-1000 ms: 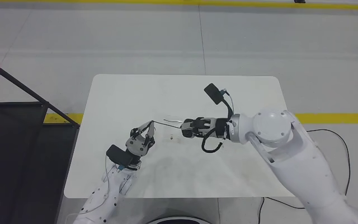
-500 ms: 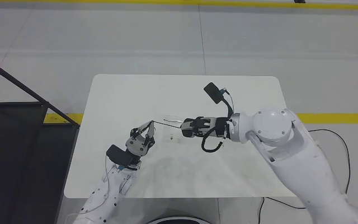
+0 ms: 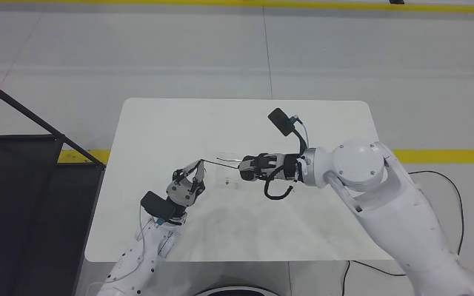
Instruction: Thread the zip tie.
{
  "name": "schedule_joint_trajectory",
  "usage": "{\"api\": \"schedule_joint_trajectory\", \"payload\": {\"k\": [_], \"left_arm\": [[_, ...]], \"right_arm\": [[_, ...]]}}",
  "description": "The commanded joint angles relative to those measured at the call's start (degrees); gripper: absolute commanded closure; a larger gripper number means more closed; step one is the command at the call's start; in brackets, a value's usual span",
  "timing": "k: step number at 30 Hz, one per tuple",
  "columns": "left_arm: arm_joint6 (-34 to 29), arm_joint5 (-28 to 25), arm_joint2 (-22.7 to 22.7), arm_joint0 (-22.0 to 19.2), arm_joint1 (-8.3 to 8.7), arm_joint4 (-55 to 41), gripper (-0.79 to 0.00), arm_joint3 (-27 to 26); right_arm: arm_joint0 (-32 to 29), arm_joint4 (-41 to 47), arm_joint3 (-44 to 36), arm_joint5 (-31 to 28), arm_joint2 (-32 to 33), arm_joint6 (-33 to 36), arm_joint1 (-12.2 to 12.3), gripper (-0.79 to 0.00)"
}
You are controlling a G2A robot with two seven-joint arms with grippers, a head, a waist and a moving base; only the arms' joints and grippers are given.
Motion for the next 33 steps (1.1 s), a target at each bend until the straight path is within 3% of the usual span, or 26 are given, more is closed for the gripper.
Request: {"api": "schedule_joint_trajectory", "payload": {"k": [1, 33], "left_arm": [[0.00, 0.00, 0.00, 0.00, 0.00, 0.00, 0.000, 0.00], [0.00, 0.00, 0.00, 0.00, 0.00, 0.00, 0.000, 0.00]], "right_arm": [[-0.06, 0.04, -0.04, -0.14, 0.03, -0.10, 0.01, 0.000], [-0.91, -0.37, -0.77, -0.78, 0.06, -0.11, 0.26, 0.000]]}}
